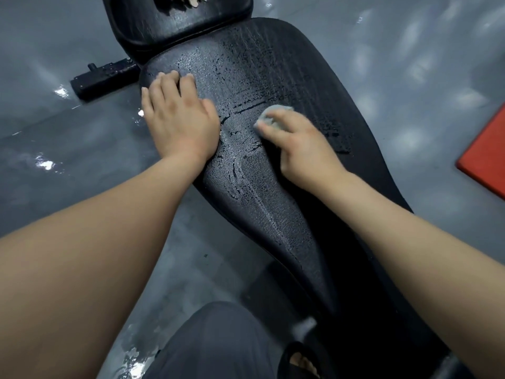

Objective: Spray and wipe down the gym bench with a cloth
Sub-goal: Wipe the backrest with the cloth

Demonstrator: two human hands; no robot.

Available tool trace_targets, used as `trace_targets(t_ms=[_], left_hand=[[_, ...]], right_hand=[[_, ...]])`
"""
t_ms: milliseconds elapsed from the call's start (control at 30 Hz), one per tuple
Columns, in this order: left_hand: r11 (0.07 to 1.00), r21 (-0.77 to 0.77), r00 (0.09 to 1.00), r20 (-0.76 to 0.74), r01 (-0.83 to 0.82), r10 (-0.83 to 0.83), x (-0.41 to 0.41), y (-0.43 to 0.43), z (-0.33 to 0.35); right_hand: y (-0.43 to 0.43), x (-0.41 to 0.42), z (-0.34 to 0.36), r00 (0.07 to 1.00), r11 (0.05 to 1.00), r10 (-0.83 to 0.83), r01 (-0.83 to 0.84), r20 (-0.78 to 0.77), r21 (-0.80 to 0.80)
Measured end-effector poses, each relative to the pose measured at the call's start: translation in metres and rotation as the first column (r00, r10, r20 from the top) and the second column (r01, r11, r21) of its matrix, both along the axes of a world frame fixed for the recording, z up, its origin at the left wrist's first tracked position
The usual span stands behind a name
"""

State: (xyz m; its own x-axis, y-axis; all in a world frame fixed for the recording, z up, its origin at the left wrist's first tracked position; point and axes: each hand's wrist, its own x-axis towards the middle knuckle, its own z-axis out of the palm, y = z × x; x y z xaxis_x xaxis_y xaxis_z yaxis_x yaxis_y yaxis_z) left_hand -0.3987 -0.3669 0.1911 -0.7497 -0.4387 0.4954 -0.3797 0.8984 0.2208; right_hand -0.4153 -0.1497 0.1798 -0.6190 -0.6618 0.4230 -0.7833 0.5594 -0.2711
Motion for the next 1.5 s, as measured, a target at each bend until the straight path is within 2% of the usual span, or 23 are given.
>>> trace_targets(t_ms=[67,133,200,333,400,533,600,667,767,833,900,1033,1100,1233,1400,1500], left_hand=[[1.000,-0.002,1.000,-0.007,0.000,0.000,0.001,0.000,-0.001],[1.000,-0.006,1.000,-0.011,0.006,-0.006,0.001,-0.001,-0.001],[1.000,-0.001,1.000,-0.020,0.011,-0.011,0.001,-0.002,-0.001],[1.000,0.006,1.000,-0.027,0.012,-0.011,0.001,0.000,-0.001],[1.000,0.001,1.000,-0.021,0.008,-0.008,0.001,0.001,-0.001],[1.000,0.002,1.000,-0.023,0.005,-0.005,0.002,0.001,0.000],[1.000,0.002,1.000,-0.011,0.016,-0.016,0.003,0.000,-0.002],[0.999,0.013,0.999,0.017,0.043,-0.043,0.003,-0.003,0.000],[0.995,0.045,0.990,0.099,0.092,-0.096,0.005,-0.006,0.002],[0.989,0.068,0.983,0.120,0.132,-0.140,0.009,-0.007,0.001],[0.986,0.069,0.982,0.097,0.154,-0.160,0.014,-0.006,-0.003],[0.988,0.039,0.989,0.030,0.147,-0.148,0.016,-0.004,-0.008],[0.990,0.036,0.991,0.017,0.133,-0.133,0.016,-0.004,-0.010],[0.991,0.033,0.991,0.006,0.133,-0.134,0.016,-0.003,-0.011],[0.991,0.037,0.991,0.012,0.129,-0.130,0.017,-0.002,-0.008],[0.991,0.042,0.992,0.013,0.124,-0.124,0.017,-0.002,-0.008]], right_hand=[[-0.011,0.012,0.003,0.987,0.986,0.160,-0.162,0.025,0.047],[-0.008,0.014,0.009,0.970,0.967,0.239,-0.241,0.041,0.084],[0.008,0.007,0.014,0.984,0.983,0.169,-0.173,0.058,0.063],[0.030,-0.007,0.011,0.991,0.991,-0.131,0.130,0.018,0.037],[0.023,-0.003,0.010,0.997,0.997,-0.077,0.076,0.024,0.020],[0.003,0.020,0.017,0.979,0.979,0.198,-0.201,0.048,0.044],[0.005,0.025,0.016,0.966,0.966,0.244,-0.249,0.083,0.064],[0.012,0.022,0.018,0.974,0.975,0.198,-0.207,0.113,0.075],[0.009,0.020,0.023,0.987,0.994,-0.051,0.035,0.153,0.105],[0.000,0.021,0.026,0.976,0.985,-0.137,0.117,0.168,0.124],[-0.003,0.023,0.032,0.974,0.986,-0.086,0.053,0.208,0.159],[0.004,0.023,0.037,0.955,0.961,0.137,-0.193,0.264,0.200],[0.000,0.024,0.032,0.961,0.973,0.135,-0.174,0.241,0.151],[-0.009,0.029,0.024,0.983,0.994,0.016,-0.035,0.183,0.102],[-0.003,0.045,0.018,0.961,0.956,0.213,-0.243,0.176,0.167],[-0.006,0.040,0.018,0.995,0.983,0.038,-0.054,0.092,0.176]])
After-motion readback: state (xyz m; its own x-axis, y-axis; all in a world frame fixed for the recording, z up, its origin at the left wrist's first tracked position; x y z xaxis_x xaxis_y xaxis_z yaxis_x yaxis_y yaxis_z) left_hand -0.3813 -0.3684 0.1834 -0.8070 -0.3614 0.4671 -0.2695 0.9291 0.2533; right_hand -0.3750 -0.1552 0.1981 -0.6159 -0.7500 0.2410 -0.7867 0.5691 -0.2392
